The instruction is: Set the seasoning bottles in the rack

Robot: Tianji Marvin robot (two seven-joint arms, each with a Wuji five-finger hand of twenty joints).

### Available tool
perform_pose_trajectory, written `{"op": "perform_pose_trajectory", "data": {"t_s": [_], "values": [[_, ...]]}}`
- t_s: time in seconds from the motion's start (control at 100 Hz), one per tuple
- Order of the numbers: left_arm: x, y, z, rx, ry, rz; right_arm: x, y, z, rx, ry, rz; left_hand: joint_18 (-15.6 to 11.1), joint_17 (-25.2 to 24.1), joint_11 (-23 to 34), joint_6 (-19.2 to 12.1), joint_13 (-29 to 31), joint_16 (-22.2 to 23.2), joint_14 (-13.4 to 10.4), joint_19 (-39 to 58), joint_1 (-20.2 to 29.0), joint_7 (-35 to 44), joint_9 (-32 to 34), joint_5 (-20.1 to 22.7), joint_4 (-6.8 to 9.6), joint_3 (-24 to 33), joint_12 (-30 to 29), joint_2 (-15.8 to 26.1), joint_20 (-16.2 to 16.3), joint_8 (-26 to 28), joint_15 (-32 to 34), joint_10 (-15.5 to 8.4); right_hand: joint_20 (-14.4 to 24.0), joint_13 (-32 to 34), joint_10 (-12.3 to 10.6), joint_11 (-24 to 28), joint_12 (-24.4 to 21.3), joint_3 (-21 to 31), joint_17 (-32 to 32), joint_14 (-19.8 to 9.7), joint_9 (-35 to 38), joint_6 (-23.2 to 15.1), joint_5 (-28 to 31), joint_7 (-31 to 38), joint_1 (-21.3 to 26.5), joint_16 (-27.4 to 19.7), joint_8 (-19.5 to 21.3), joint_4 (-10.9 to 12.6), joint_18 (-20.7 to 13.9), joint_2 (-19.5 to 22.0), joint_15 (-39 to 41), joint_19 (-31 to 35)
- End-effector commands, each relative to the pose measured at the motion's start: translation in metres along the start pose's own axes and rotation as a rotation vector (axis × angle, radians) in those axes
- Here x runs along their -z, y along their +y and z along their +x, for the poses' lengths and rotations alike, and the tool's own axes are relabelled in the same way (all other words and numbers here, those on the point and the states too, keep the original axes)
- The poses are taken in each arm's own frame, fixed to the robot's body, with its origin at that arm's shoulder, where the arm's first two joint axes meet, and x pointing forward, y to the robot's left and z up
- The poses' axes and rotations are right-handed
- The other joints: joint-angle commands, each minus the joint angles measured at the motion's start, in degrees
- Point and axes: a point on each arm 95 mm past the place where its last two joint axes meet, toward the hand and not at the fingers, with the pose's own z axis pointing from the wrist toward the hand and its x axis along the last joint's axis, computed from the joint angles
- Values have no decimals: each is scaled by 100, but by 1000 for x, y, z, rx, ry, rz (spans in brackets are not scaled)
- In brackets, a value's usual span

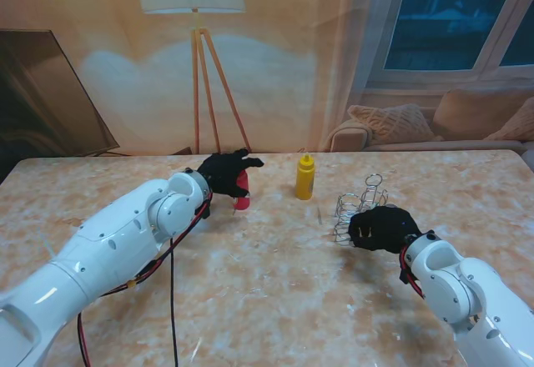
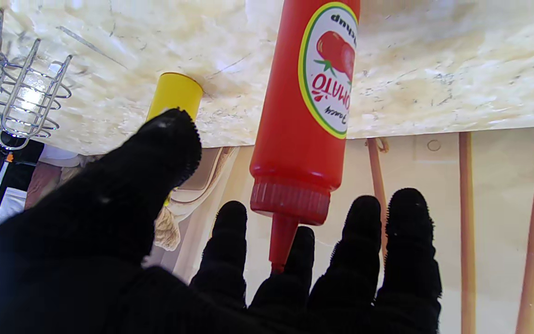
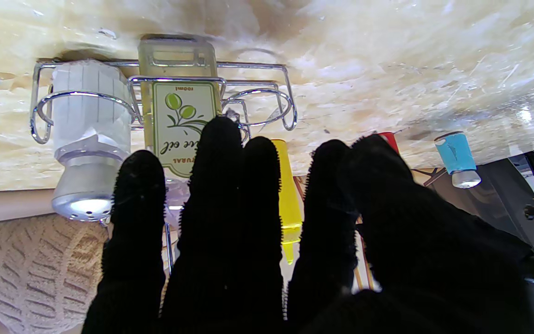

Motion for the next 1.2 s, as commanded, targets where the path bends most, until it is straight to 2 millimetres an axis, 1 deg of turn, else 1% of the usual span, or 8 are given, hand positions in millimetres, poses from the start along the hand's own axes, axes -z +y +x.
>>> {"op": "perform_pose_trajectory", "data": {"t_s": [0.0, 0.37, 0.66, 0.73, 0.81, 0.85, 1.07, 1.19], "values": [[-3, -2, 1, 3, -2, -15, 1, -6, 2, -3, 0, 26, -197, 112, 54, -30, 204, 261, -124, 194, -11, 174, -83, 3, -121, 290, 66, -167, 223, 32, 188, -44, 60, 155, -110, 33, 158, 146, -60, -87, 217, -157, 85, 152, 97, 88, -28, 142, 52, 17, 69, 43], [-6, 6, -1, -14, -4, -24, 1, -6, 3, -1, -1, 30, -905, 1434, 966, -228, 1836, 1687, -827, 1286, 662, 1291, 940, 600, -183, 534, 496, -236, 426, 324, 1496, -609, 55, 156, -110, 30, 158, 145, -67, -77, 217, -161, 90, 155, 93, 88, -28, 139, 49, 20, 67, 38], [-8, 11, -1, -4, -12, -19, 1, -7, 3, 0, -2, 35, -1365, 2450, 1829, -119, 2961, 2099, -1328, 1798, 1121, 2542, 2083, 1131, -197, 605, 932, -153, 260, 732, 2014, -803, 52, 157, -115, 29, 159, 144, -67, -87, 218, -157, 85, 153, 95, 87, -29, 139, 51, 16, 64, 37], [-8, 11, 0, -5, -11, -16, 2, -7, 3, 1, -3, 37, -1439, 2688, 2006, -80, 3203, 2459, -1367, 1849, 1363, 2840, 2362, 1324, -464, 457, 1010, -213, 157, 816, 2009, -831, 51, 156, -117, 28, 158, 145, -68, -79, 219, -158, 84, 153, 97, 87, -28, 140, 50, 17, 64, 36], [-9, 11, 0, -2, -10, -8, 3, -7, 3, 4, -5, 36, -1535, 2882, 2204, -81, 3401, 2648, -1365, 1892, 1525, 3149, 2673, 1566, -565, 371, 1092, -236, 123, 918, 1981, -831, 50, 154, -108, 26, 158, 143, -71, -84, 218, -156, 81, 150, 98, 87, -31, 139, 50, 18, 61, 34], [-9, 12, 0, -2, -9, -6, 3, -7, 3, 5, -6, 35, -1557, 2951, 2283, -128, 3552, 2688, -1542, 1893, 1661, 3321, 2798, 1647, -690, 232, 1128, -299, 105, 927, 1910, -838, 49, 157, -111, 27, 158, 140, -71, -83, 219, -157, 83, 152, 95, 87, -29, 138, 47, 17, 63, 34], [-8, 11, 3, 18, -4, 14, 5, -7, 3, 9, -8, 35, -1642, 3357, 1457, -311, 4078, 2738, -1684, 2031, 2359, 4539, 4152, 2009, -672, -524, 2627, -291, 129, 598, 1911, -840, 48, 151, -99, 24, 160, 139, -72, -77, 220, -157, 87, 153, 105, 87, -28, 141, 47, 20, 60, 35], [-5, 8, 6, 9, 8, 32, 6, -7, 3, 8, -12, 39, -1511, 3542, 1424, -272, 4287, 2631, -1537, 2089, 2484, 4803, 4593, 2274, -626, -511, 2737, -274, 154, 577, 1972, -830, 48, 150, -110, 21, 161, 136, -72, -85, 216, -165, 84, 148, 106, 87, -30, 142, 43, 20, 59, 35]]}}
